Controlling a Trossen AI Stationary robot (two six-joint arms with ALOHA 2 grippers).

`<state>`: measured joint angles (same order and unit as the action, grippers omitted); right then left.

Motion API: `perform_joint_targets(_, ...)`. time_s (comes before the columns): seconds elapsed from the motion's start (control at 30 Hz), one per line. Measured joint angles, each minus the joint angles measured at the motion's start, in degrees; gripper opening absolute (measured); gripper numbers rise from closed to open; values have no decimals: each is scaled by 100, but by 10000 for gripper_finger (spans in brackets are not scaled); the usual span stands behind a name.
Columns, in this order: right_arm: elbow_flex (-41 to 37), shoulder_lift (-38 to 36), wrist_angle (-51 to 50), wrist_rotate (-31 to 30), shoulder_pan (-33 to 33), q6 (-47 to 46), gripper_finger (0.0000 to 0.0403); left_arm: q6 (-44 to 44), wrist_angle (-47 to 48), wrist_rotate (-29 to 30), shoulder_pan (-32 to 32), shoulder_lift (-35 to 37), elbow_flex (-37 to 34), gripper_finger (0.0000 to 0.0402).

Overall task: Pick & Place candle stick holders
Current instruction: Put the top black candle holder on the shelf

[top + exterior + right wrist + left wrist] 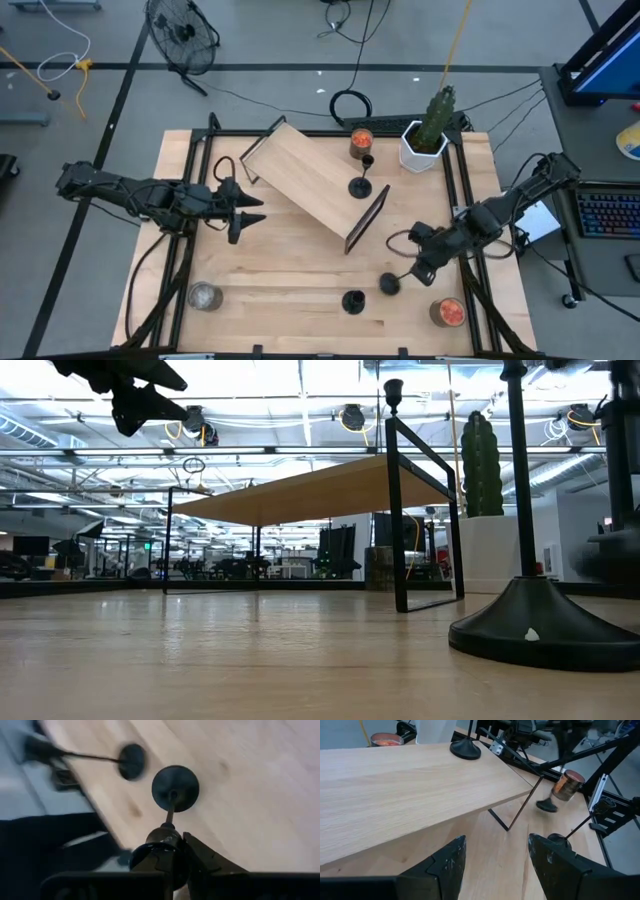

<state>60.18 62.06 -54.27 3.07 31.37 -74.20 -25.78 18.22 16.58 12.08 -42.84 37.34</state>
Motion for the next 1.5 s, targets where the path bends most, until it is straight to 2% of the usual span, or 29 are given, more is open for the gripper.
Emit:
perform_joint_targets(0.2,775,-10,-149,288,-173,209,13,23,-2,0,0,-1,0,221)
perform_joint_targets(0.37,1448,-22,-608,273,-265,342,13,26,-2,0,0,-1,0,221)
perform_joint_targets(0.67,2496,-19,-684,-879,-336,1033,13,70,0,-1,0,-1,0,221)
perform_joint_targets(0.8,2829,94,-680,-937,-496,1340,13,105,0,-2,0,-1,0,221)
perform_joint_targets(1.03,3599,561,-790,-754,-996,2078,12,183,0,-7,1,-1,0,221)
perform_joint_targets(1.3,4898,1331,-1634,-656,-1684,2907,12,250,-44,-153,2,-1,0,221)
perform_joint_targets(1.5,5661,2021,-2272,-445,-2249,3596,12,642,-436,-153,2,1,0,221)
